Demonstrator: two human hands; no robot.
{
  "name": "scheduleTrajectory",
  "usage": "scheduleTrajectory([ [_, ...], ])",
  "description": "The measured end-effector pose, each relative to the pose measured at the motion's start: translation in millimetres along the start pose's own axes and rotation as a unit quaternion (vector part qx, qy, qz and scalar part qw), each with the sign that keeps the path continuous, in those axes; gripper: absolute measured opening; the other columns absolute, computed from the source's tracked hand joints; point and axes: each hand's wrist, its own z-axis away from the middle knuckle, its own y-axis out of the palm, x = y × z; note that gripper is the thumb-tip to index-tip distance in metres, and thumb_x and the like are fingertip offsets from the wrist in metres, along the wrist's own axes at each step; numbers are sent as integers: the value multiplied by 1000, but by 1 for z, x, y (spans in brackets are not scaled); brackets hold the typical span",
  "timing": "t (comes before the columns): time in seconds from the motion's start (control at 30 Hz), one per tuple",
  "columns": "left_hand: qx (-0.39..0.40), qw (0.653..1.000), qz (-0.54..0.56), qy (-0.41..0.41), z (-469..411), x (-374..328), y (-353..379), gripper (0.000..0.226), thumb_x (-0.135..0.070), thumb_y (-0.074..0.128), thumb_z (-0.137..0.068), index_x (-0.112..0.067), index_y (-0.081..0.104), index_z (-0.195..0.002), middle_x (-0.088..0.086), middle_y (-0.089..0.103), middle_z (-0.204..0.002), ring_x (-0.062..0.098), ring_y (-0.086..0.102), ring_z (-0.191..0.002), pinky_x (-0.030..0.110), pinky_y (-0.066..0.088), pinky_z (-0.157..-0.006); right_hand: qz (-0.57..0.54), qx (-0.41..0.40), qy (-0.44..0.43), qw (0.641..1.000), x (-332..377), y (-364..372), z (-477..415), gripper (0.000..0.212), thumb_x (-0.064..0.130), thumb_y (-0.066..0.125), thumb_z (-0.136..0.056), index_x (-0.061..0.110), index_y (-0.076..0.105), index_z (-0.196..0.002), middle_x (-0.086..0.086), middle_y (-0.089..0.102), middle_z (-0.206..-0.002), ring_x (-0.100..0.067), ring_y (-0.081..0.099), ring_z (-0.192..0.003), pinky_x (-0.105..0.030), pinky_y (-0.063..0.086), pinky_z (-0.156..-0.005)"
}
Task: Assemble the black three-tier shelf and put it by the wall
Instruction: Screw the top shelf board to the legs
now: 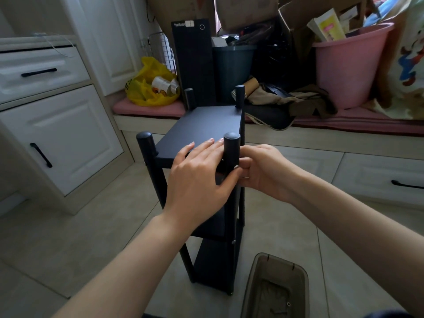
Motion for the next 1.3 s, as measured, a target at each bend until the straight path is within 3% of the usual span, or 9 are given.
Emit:
scheduleTrajectory([
  [0.23,11,1000,4,1,1,1,-1,56,-49,52,-92,-15,64,-135,0,63,-139,15,50,-138,42,30,-119,6,15,-13,1000,0,-1,0,20,17,57,-96,3,68,-105,-13,75,-86,-20,72,-71,-29,56,-60],
  [0.6,-4,1000,7,3,0,0,0,50,-44,60,-90,-15,68,-130,1,68,-132,19,56,-133,40,39,-112,-4,15,-21,1000,-6,-4,-4,17,19,62,-92,12,78,-88,-11,76,-87,-19,73,-72,-27,56,-59],
  [0.73,-11,1000,6,5,1,-1,2,57,-49,50,-92,-12,67,-131,4,66,-134,20,53,-136,40,38,-112,0,4,-25,1000,-5,-4,-2,18,22,63,-93,8,75,-97,-13,75,-90,-20,72,-76,-29,57,-64],
  [0.83,-23,1000,3,5,2,0,4,54,-45,57,-92,-10,66,-133,5,64,-136,20,52,-137,39,37,-113,23,-13,-17,999,-4,-2,0,26,26,61,-96,6,72,-107,-15,74,-95,-23,69,-81,-30,58,-71],
  [0.93,-28,1000,-2,10,3,2,6,56,-47,54,-93,-10,64,-134,5,63,-139,19,50,-139,37,35,-113,33,-26,-2,999,-3,-5,4,35,29,56,-100,2,66,-119,-20,72,-109,-26,69,-91,-39,57,-86],
  [1.03,-35,999,-10,12,4,3,7,60,-50,49,-94,-7,65,-133,8,62,-139,20,50,-139,38,34,-115,15,-35,20,999,-3,-17,10,32,26,53,-101,3,64,-121,-16,75,-101,-24,73,-89,-36,60,-77],
  [1.1,-46,999,-14,16,4,3,8,59,-48,49,-94,-5,66,-131,10,62,-138,22,52,-137,40,34,-118,21,-46,43,998,-9,-28,14,29,22,53,-101,3,61,-121,-17,75,-103,-28,74,-95,-37,61,-79],
  [1.3,-66,997,-15,23,4,5,12,56,-47,52,-95,-5,67,-129,9,66,-133,20,56,-132,42,33,-118,194,-48,191,961,-53,-78,20,22,23,52,-102,8,62,-115,-10,76,-101,-25,74,-95,-39,59,-82],
])
